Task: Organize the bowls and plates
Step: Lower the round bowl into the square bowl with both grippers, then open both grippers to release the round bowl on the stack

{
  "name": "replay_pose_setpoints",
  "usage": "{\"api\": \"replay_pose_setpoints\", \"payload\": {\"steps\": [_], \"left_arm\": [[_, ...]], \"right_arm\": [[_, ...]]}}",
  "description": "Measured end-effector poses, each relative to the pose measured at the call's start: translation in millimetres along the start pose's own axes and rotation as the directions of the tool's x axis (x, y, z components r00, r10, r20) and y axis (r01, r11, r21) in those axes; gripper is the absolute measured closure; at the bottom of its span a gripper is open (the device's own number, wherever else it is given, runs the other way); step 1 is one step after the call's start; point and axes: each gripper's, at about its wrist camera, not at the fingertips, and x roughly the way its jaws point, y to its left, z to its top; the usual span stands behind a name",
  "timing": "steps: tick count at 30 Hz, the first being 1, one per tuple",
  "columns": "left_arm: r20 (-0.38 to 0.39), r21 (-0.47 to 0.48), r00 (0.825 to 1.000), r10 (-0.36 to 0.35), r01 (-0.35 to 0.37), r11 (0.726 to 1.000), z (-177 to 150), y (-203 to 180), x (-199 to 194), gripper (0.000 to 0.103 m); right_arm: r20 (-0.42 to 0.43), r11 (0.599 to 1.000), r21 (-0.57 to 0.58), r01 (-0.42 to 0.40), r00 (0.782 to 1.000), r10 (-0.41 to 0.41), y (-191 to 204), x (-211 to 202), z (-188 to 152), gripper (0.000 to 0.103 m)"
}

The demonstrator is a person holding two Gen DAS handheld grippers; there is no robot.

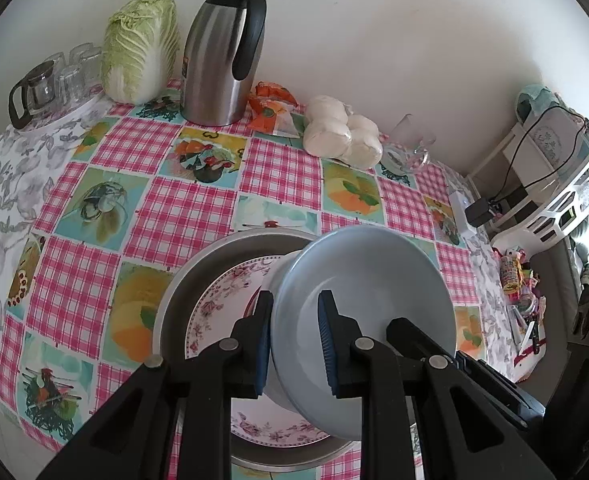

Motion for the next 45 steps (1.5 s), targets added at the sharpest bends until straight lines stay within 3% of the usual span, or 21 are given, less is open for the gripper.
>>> {"api": "replay_pose_setpoints", "payload": {"steps": [3, 5, 12, 18, 23, 25, 27, 29, 33, 36, 38, 40, 43, 45], "left_arm": [[0.008, -0.008, 1.000, 0.008, -0.008, 1.000, 1, 3, -1, 0.080], [0.019, -0.006, 1.000, -0.005, 0.005, 1.000, 2, 3, -4, 0.080], [0.017, -0.008, 1.000, 0.002, -0.002, 1.000, 2, 2, -3, 0.080], [0.039, -0.038, 0.999, 0.005, -0.004, 0.999, 3, 11, -9, 0.080], [0.044, -0.061, 0.999, 0.013, -0.011, 0.998, 2, 20, -12, 0.080], [0.043, -0.067, 0.999, 0.018, -0.015, 0.998, 1, 23, -15, 0.074], [0.046, -0.070, 0.999, 0.026, -0.023, 0.997, -1, 26, -17, 0.059], [0.052, -0.073, 0.998, 0.034, -0.030, 0.997, -3, 29, -21, 0.056], [0.066, -0.094, 0.997, 0.050, -0.044, 0.995, -9, 37, -30, 0.040], [0.076, -0.090, 0.995, 0.069, -0.062, 0.994, -15, 41, -35, 0.035], [0.080, -0.086, 0.993, 0.093, -0.086, 0.993, -22, 44, -38, 0.033], [0.080, -0.087, 0.992, 0.102, -0.095, 0.992, -29, 48, -39, 0.020], [0.071, -0.091, 0.990, 0.118, -0.111, 0.990, -39, 54, -38, 0.015], [0.069, -0.090, 0.989, 0.132, -0.126, 0.988, -45, 58, -38, 0.012]], "right_arm": [[-0.004, 1.000, 0.002, 0.012, 1.000, -0.012, -1, 1, 0, 0.085], [-0.004, 1.000, 0.001, 0.025, 1.000, -0.025, -2, 2, 0, 0.080], [0.007, 1.000, 0.000, 0.011, 1.000, -0.011, -3, 2, 1, 0.079], [0.065, 1.000, 0.006, -0.011, 0.998, 0.011, -5, -12, 5, 0.079], [0.056, 1.000, 0.017, -0.015, 0.998, 0.014, -9, -8, 4, 0.088], [0.042, 0.999, 0.031, -0.028, 0.999, 0.026, -12, -4, 3, 0.088], [0.036, 0.999, 0.036, -0.028, 0.999, 0.027, -14, -2, 2, 0.088], [0.039, 0.999, 0.036, -0.031, 0.999, 0.030, -13, -5, 2, 0.088], [0.063, 1.000, 0.015, -0.024, 0.998, 0.023, -10, -15, 0, 0.085], [0.078, 1.000, -0.002, -0.010, 0.997, 0.010, -9, -22, -3, 0.085], [0.086, 1.000, -0.012, -0.005, 0.996, 0.006, -8, -28, -6, 0.062], [0.098, 0.999, -0.032, 0.003, 0.995, 0.000, -6, -33, -10, 0.044], [0.113, 0.998, -0.059, 0.018, 0.994, -0.011, -4, -39, -15, 0.042], [0.120, 0.998, -0.061, 0.018, 0.993, -0.011, -5, -42, -19, 0.035]]}}
